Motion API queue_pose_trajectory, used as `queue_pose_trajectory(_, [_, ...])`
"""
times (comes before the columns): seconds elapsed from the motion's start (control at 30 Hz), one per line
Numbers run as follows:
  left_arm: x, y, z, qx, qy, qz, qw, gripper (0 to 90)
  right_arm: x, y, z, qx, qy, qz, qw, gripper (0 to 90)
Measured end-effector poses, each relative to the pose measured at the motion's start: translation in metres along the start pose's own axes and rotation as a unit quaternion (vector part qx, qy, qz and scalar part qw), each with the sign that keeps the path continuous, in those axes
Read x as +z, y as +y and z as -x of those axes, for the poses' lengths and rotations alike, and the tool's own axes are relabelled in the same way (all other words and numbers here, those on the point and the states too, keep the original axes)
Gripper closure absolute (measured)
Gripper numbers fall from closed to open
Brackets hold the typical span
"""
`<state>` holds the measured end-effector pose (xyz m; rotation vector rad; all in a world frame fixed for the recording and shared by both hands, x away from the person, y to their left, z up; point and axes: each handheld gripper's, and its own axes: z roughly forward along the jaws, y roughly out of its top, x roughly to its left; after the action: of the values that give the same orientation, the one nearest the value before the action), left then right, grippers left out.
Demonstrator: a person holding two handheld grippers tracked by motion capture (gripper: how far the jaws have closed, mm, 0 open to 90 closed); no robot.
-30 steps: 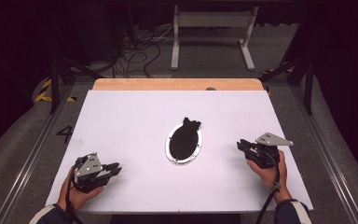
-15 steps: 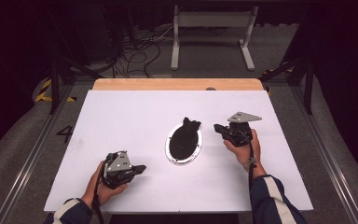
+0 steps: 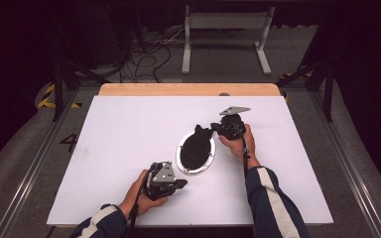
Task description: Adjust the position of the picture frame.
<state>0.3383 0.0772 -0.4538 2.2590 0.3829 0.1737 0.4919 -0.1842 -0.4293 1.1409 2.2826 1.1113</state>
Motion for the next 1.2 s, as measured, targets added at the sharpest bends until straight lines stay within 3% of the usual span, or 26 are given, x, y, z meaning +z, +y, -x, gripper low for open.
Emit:
queue_pose_trajectory(0.17, [0.009,0.011,0.005,0.015,0.001,0.001,0.9999,90.0,0.008,0.008,-0.001,0.006,0.012,-0.002,0.9999,90.0])
queue_pose_trajectory(0.23, [0.014,0.016,0.006,0.015,0.003,0.004,0.9999,90.0,0.017,0.012,-0.004,-0.007,-0.006,-0.023,0.9997,90.0])
queue_pose_trajectory(0.37, [0.020,0.019,0.002,0.026,0.012,0.001,0.9996,90.0,0.029,0.010,-0.005,-0.001,-0.015,-0.038,0.9992,90.0])
queue_pose_trajectory(0.53, [0.031,0.019,-0.007,0.013,0.009,-0.011,0.9998,89.8,0.034,0.010,-0.003,-0.009,-0.029,-0.054,0.9981,90.0])
queue_pose_trajectory(0.63, [0.037,0.018,-0.010,0.014,0.024,-0.023,0.9993,89.4,0.035,0.009,0.000,-0.001,-0.018,-0.055,0.9983,90.0])
queue_pose_trajectory(0.67, [0.037,0.018,-0.012,0.005,0.019,-0.016,0.9997,88.9,0.035,0.009,0.001,-0.001,-0.017,-0.055,0.9983,90.0])
queue_pose_trajectory(0.77, [0.037,0.017,-0.013,0.004,0.025,-0.018,0.9995,89.7,0.035,0.009,0.001,-0.006,-0.013,-0.059,0.9982,90.0])
queue_pose_trajectory(1.0, [0.031,0.014,-0.017,0.003,0.011,-0.022,0.9997,89.9,0.030,0.009,0.004,0.000,-0.001,-0.082,0.9966,90.0])
queue_pose_trajectory(1.1, [0.028,0.012,-0.018,0.001,0.005,-0.022,0.9998,89.9,0.026,0.009,0.002,-0.015,-0.003,-0.094,0.9955,90.0])
queue_pose_trajectory(1.2, [0.025,0.009,-0.019,0.011,0.008,-0.028,0.9995,89.9,0.022,0.005,0.003,-0.012,0.003,-0.091,0.9958,90.0])
